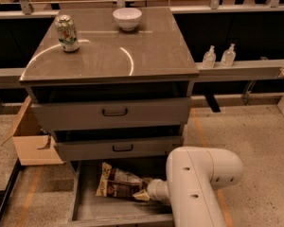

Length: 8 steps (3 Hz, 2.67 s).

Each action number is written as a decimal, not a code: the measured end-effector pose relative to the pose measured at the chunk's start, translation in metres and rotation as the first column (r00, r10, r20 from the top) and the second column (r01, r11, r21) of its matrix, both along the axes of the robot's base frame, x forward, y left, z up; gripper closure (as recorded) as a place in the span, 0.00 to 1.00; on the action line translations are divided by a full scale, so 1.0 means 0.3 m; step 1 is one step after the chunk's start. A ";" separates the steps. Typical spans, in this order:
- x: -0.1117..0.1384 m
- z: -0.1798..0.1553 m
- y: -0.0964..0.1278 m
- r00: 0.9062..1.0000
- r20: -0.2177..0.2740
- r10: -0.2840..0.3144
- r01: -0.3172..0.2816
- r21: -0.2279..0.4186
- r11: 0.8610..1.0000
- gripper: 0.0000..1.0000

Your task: Pick brown chip bag from bottom drawer and place on counter

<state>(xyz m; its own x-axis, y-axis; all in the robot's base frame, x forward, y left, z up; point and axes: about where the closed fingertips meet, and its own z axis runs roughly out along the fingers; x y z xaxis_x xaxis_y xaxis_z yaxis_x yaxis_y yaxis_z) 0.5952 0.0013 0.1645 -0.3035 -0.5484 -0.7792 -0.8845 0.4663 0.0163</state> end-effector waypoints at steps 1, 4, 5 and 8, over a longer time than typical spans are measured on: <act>-0.004 -0.010 0.022 1.000 -0.005 0.010 -0.010 0.008 1.000 0.71; -0.067 0.045 -0.039 1.000 -0.002 0.027 -0.027 0.030 0.999 1.00; -0.101 0.144 -0.080 0.995 0.035 0.092 -0.094 0.071 0.993 1.00; -0.156 0.483 -0.183 0.959 0.198 0.200 -0.222 0.093 0.971 1.00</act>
Offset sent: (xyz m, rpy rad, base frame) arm -0.0039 0.0067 -0.0043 0.0064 0.0070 0.0115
